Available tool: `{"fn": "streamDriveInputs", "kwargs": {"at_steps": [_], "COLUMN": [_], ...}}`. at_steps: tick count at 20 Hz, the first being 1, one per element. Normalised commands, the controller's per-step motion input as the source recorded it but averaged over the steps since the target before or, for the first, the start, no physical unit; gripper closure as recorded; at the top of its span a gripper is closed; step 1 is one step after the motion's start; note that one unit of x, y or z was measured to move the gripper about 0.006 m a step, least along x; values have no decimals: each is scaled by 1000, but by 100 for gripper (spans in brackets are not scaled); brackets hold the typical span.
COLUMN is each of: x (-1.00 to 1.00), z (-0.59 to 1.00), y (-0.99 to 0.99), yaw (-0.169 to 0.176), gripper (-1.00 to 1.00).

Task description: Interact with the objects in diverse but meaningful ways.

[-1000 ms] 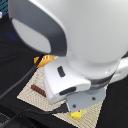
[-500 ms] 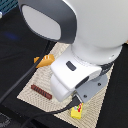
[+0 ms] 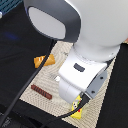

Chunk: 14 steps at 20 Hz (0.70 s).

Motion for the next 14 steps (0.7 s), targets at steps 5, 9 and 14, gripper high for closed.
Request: {"fn": "streamDriveInputs", "kwargs": {"at_steps": [5, 9, 14], "x": [-941, -1000, -1000], "z": [-109, -191, -245], "y": [281, 283, 256], "yaw": [20, 0, 0], "gripper": [-100, -100, -100]}}
